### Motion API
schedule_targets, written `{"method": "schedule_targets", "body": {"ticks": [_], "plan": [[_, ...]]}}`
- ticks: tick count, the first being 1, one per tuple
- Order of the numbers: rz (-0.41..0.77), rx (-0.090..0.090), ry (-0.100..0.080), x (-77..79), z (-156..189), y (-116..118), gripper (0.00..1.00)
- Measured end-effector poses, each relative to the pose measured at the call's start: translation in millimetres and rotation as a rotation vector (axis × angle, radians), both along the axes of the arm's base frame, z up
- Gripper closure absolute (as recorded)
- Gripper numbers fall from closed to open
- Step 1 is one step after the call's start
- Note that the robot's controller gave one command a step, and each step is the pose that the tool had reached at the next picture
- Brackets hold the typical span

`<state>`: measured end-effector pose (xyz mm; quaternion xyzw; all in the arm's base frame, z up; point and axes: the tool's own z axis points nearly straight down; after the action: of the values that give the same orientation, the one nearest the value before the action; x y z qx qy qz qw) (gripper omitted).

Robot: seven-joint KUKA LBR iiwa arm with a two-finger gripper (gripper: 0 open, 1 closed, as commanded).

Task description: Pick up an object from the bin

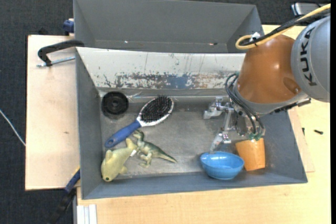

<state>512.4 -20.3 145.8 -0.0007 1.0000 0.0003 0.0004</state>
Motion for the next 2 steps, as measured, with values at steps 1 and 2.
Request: {"method": "schedule_targets", "body": {"ticks": [1, 2], "plan": [[0.153, 0.003, -0.008, 75.6, -29, 65, 0.0], [0.161, 0.003, -0.008, 79.9, -54, 122, 0.0]]}}
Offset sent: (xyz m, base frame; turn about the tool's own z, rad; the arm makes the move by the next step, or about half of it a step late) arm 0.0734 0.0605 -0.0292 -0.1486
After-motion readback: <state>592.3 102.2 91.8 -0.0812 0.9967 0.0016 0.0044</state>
